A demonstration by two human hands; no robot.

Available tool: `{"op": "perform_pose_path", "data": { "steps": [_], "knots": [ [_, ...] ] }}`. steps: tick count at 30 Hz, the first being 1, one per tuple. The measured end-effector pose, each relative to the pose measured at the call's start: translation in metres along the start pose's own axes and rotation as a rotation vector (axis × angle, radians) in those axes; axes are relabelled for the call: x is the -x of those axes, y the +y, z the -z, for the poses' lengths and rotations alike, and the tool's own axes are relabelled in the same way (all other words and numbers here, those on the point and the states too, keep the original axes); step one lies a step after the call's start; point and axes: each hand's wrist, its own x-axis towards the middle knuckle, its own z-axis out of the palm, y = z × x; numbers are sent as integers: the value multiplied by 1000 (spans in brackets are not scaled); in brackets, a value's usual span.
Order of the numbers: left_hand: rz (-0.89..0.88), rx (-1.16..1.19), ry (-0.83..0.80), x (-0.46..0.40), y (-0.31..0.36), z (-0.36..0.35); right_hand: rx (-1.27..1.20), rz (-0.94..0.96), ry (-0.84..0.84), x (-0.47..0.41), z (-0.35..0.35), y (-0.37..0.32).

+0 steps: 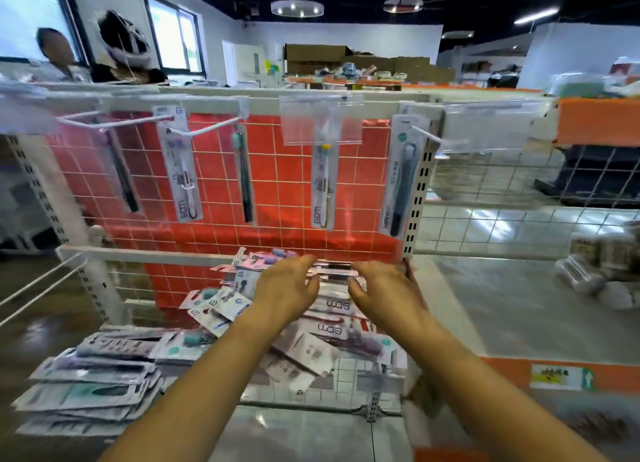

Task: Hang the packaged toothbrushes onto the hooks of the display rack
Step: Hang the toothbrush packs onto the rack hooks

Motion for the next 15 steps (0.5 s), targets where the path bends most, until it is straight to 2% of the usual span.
{"op": "perform_pose_path", "data": {
  "steps": [4, 7, 15],
  "knots": [
    [7, 19, -17, 12, -28, 11, -51, 0, -71, 4, -11, -25],
    [40, 61, -36, 20, -44, 14, -75, 47, -192, 13, -24, -38],
    [156, 153, -62, 60, -93, 8, 25, 189, -353, 30, -68, -74]
  ]
}}
